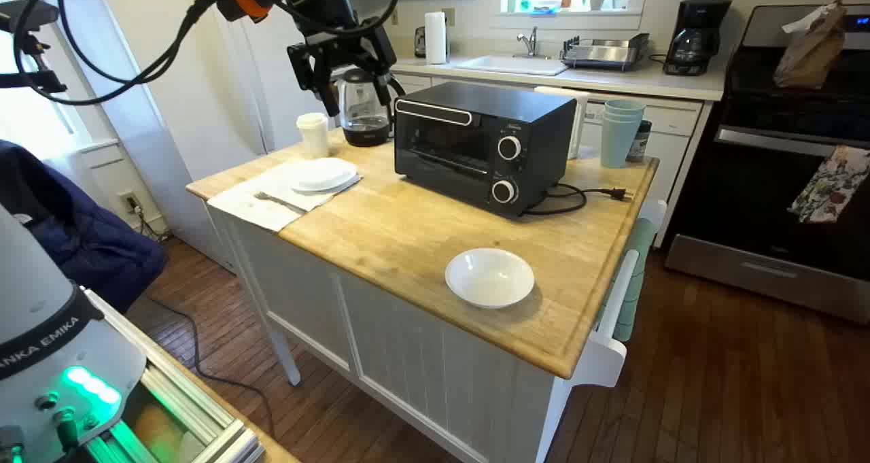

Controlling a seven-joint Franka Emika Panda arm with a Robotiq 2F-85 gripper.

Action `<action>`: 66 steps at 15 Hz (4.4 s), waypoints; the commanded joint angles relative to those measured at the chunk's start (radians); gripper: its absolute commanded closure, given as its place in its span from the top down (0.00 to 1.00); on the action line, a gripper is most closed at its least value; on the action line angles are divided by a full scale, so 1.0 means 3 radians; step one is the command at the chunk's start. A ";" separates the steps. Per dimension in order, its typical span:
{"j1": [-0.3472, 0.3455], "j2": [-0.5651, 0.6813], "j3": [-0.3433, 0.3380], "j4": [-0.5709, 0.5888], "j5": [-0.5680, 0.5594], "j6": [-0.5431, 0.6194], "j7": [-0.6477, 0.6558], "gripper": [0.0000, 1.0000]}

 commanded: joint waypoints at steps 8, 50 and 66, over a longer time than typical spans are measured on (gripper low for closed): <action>0.0009 0.0116 0.0001 0.0097 0.0084 -0.0053 0.0110 1.00; 0.0011 0.1977 0.0012 0.1501 0.1771 0.0825 0.3043 1.00; 0.0038 0.2210 0.0037 0.1705 0.2284 0.0761 0.3274 1.00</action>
